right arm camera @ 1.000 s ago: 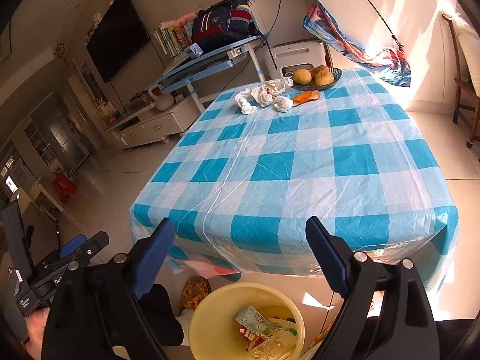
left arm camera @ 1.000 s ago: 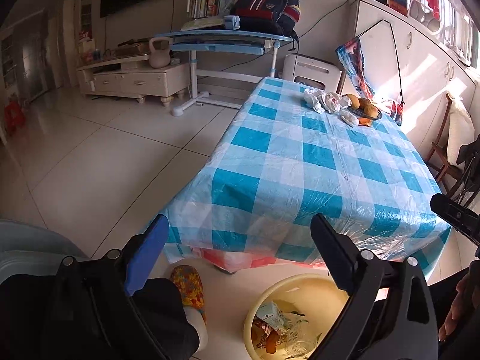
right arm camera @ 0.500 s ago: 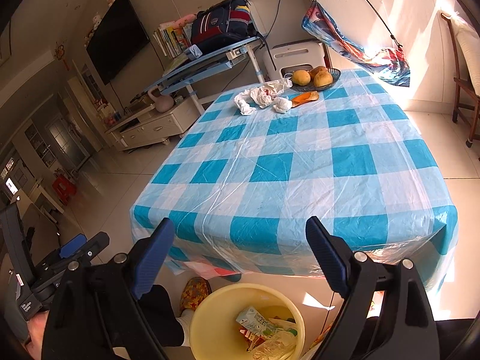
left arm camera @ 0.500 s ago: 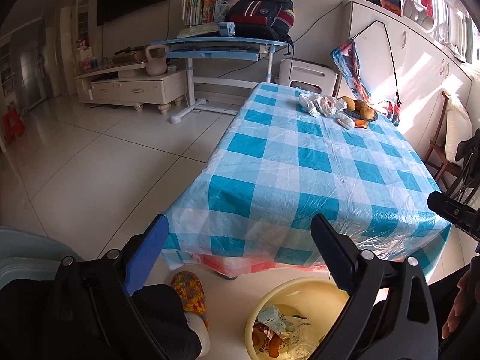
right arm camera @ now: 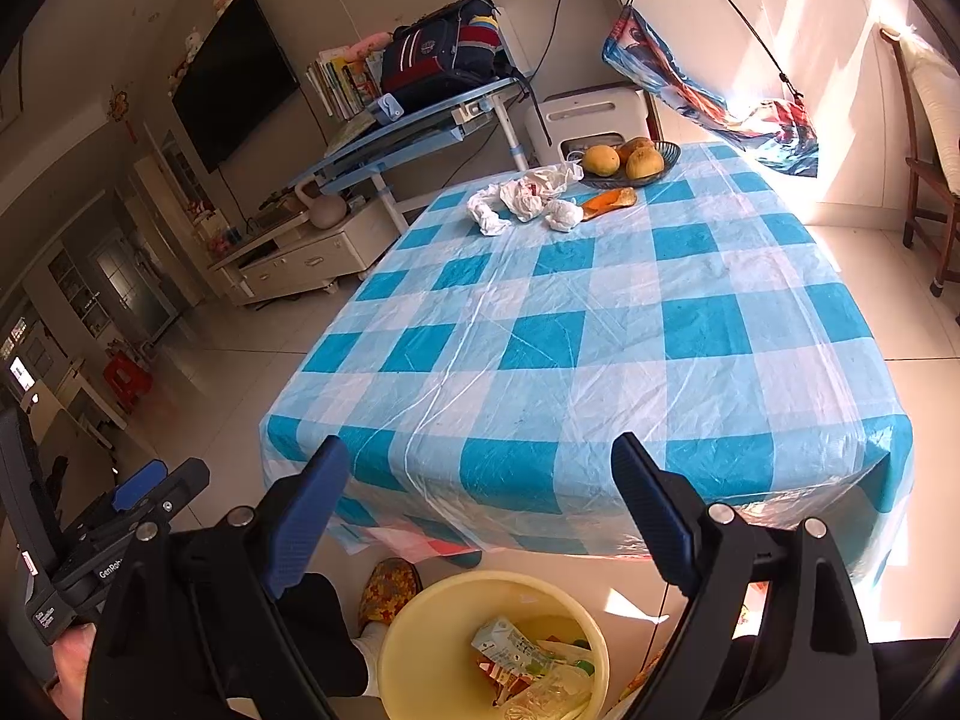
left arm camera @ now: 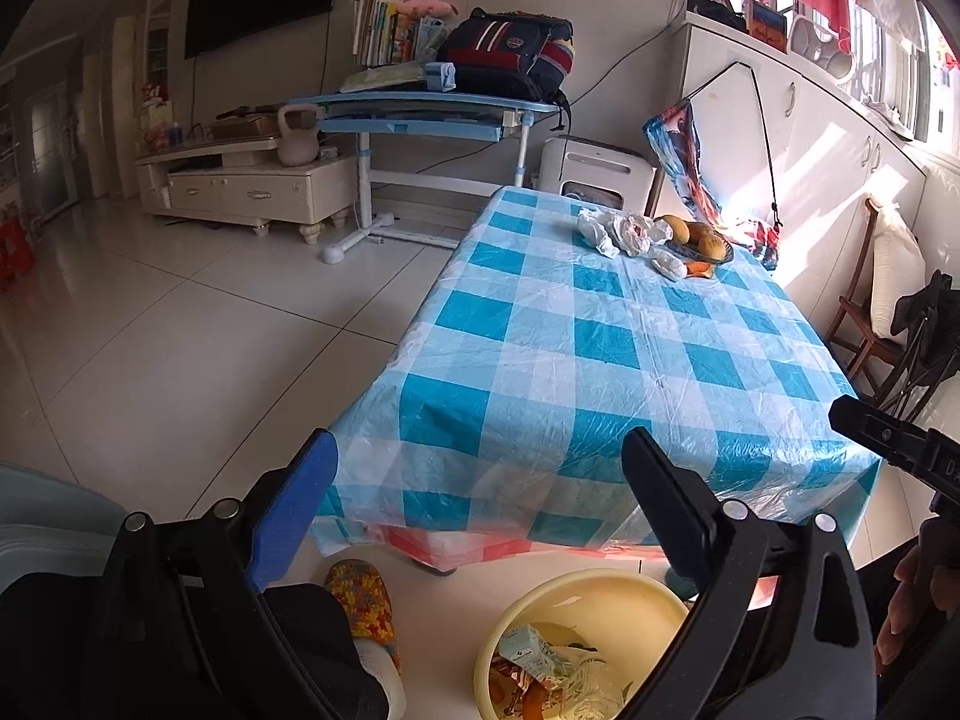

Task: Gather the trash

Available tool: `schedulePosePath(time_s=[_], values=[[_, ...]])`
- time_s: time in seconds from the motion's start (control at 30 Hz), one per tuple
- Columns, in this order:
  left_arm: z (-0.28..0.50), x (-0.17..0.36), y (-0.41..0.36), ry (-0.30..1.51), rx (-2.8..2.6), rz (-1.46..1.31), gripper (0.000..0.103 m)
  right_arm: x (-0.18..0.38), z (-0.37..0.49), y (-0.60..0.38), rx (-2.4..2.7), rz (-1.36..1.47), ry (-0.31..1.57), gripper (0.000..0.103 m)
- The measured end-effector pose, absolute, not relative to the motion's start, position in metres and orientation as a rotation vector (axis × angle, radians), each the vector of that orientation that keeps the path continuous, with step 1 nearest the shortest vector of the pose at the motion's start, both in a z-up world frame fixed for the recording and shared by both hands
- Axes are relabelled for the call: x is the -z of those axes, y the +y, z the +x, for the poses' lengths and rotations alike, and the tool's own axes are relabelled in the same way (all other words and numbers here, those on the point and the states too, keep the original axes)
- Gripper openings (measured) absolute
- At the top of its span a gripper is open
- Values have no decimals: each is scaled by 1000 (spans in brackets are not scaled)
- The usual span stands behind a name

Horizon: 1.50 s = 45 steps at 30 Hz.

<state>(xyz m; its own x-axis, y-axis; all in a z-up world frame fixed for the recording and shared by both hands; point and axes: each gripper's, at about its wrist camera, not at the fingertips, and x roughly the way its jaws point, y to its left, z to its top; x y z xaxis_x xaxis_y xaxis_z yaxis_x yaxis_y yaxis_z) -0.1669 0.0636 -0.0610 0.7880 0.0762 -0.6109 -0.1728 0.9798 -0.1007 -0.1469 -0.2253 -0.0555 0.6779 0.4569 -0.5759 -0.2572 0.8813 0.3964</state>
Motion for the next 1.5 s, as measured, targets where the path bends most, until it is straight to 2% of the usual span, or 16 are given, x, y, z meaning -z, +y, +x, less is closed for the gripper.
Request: schedulePosePath(time_s=[0.4, 0.77, 0.97, 1.33, 1.5], values=[[-150, 27, 53, 597, -68, -123, 92, 32, -131, -226, -423, 288, 697, 85], [-72, 3, 55, 588, -43, -111, 92, 14, -56, -215, -467, 167, 708, 85], [-20, 9, 59, 614, -45, -120, 92, 26, 0, -200, -484, 111, 745, 74], [109, 28, 38, 659, -26, -48, 92, 56, 103, -186, -471, 71, 799, 68], [169, 45, 24, 688, -10, -38, 92, 77, 129, -187, -482, 80, 858, 62]])
